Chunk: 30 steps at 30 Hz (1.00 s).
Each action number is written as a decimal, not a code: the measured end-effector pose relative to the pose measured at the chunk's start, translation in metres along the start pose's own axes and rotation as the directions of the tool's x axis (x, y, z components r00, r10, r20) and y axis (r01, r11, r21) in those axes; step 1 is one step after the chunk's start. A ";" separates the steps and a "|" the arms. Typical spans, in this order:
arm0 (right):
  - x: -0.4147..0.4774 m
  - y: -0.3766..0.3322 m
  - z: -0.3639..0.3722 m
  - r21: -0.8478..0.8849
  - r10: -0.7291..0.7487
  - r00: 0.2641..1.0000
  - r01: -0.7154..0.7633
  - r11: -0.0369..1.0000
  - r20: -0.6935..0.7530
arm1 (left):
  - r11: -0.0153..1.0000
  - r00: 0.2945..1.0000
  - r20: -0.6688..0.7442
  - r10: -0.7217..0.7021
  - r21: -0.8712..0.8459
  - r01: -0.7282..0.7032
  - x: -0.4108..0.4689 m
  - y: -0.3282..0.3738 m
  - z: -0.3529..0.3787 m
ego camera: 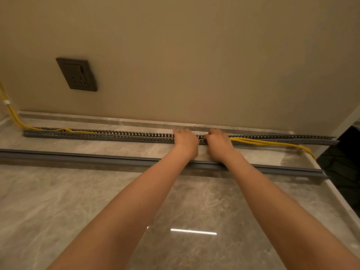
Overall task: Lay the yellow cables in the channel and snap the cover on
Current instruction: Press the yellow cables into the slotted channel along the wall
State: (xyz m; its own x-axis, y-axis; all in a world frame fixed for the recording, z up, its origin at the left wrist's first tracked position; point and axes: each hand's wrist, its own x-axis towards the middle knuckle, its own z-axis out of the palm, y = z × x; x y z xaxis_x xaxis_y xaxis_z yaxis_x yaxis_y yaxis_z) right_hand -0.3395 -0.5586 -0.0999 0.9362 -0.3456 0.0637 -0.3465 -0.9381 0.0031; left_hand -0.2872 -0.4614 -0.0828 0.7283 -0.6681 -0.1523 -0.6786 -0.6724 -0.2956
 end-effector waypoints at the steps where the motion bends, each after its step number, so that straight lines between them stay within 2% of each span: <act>1: -0.001 0.001 0.001 -0.009 0.000 1.000 0.000 1.000 -0.018 | 0.997 0.997 -0.042 0.063 -0.038 -0.064 0.000 0.005 -0.001; 4: -0.002 0.006 0.000 0.039 -0.001 1.000 0.001 0.999 -0.007 | 0.972 0.989 -0.075 0.129 -0.190 -0.141 -0.002 0.012 -0.001; 6: -0.002 0.011 -0.002 0.153 0.010 1.000 -0.013 0.988 0.018 | 0.966 0.989 -0.074 0.131 -0.213 -0.144 -0.003 0.011 -0.004; 9: -0.007 0.018 -0.002 0.253 0.067 0.996 -0.052 0.966 -0.051 | 0.966 0.987 -0.080 0.142 -0.206 -0.155 -0.002 0.007 -0.008; 16: -0.017 0.039 -0.005 0.137 0.189 0.973 -0.171 0.976 -0.133 | 0.964 0.986 -0.074 0.149 -0.212 -0.162 0.004 0.007 -0.011; 20: -0.017 0.047 -0.010 0.132 0.163 0.977 -0.144 0.981 -0.140 | 0.955 0.985 -0.044 0.164 -0.244 -0.170 0.007 0.001 -0.013; 22: -0.015 0.048 -0.012 0.143 0.184 0.973 -0.164 0.976 -0.138 | 0.955 0.977 -0.021 0.212 -0.206 -0.212 0.008 0.003 -0.011; 26: -0.011 0.045 -0.011 0.094 0.205 0.966 -0.192 0.977 -0.156 | 0.967 0.967 0.029 0.254 -0.013 -0.254 0.011 0.007 -0.009; 30: -0.013 0.042 -0.007 0.120 0.246 0.948 -0.226 0.967 -0.199 | 0.960 0.962 0.030 0.272 0.056 -0.273 0.014 0.008 -0.011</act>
State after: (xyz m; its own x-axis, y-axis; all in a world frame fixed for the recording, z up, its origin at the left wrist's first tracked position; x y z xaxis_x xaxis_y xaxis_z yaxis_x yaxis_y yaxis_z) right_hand -0.3661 -0.5933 -0.0937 0.7908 -0.5540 0.2602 -0.5394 -0.8317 -0.1314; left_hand -0.2832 -0.4791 -0.0769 0.5187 -0.8160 -0.2552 -0.8455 -0.4453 -0.2947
